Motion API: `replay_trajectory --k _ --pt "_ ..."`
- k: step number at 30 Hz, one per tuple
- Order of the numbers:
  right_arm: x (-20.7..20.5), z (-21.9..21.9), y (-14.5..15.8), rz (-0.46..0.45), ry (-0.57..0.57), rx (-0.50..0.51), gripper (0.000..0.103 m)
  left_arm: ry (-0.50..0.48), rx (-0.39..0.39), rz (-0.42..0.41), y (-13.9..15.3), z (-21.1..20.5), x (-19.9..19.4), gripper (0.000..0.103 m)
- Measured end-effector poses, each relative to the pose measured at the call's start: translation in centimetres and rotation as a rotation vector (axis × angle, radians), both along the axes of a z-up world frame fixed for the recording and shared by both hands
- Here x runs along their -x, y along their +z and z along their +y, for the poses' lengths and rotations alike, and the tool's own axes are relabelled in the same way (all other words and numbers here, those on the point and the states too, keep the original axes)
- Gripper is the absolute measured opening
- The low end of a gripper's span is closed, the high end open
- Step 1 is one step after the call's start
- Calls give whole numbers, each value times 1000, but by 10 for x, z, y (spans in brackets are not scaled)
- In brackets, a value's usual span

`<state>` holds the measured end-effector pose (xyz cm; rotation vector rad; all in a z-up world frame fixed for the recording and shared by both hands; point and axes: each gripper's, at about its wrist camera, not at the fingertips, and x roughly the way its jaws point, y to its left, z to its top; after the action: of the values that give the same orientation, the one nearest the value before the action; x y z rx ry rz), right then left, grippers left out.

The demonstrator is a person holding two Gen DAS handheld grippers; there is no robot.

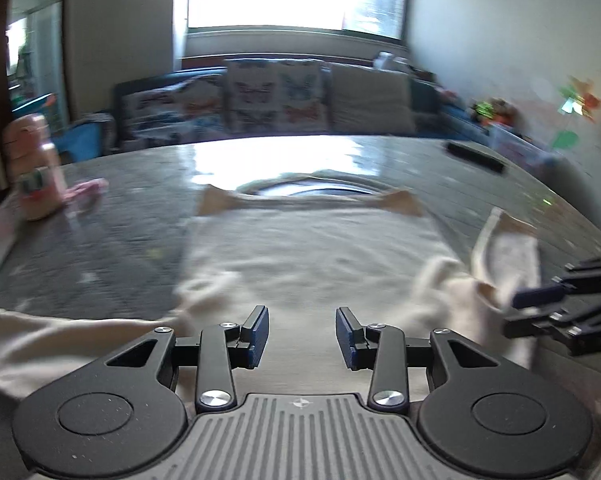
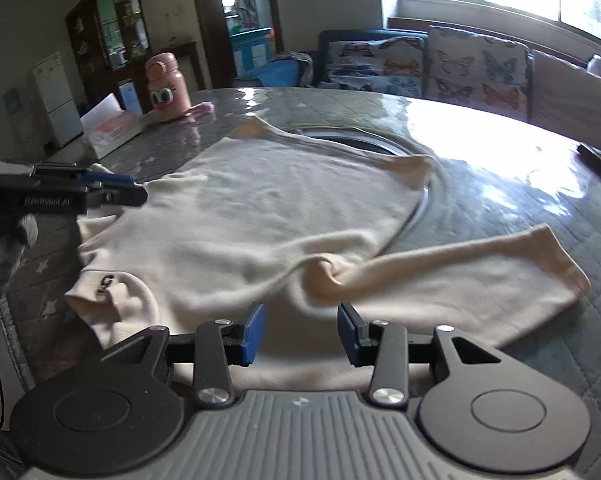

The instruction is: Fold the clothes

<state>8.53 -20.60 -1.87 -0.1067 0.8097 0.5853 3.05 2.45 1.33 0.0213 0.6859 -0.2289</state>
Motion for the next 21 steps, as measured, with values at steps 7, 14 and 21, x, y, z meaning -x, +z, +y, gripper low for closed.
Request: replay_trajectory --k 7,14,21 --pt "-2 -20 -6 20 -64 25 41 -142 -23 52 -21 -34 10 40" --pt "-28 -71 -4 -49 -292 80 41 -201 -26 72 -28 -43 22 42" --pt "-64 -117 -10 -61 -523 50 40 -228 -34 69 -29 -45 30 45"
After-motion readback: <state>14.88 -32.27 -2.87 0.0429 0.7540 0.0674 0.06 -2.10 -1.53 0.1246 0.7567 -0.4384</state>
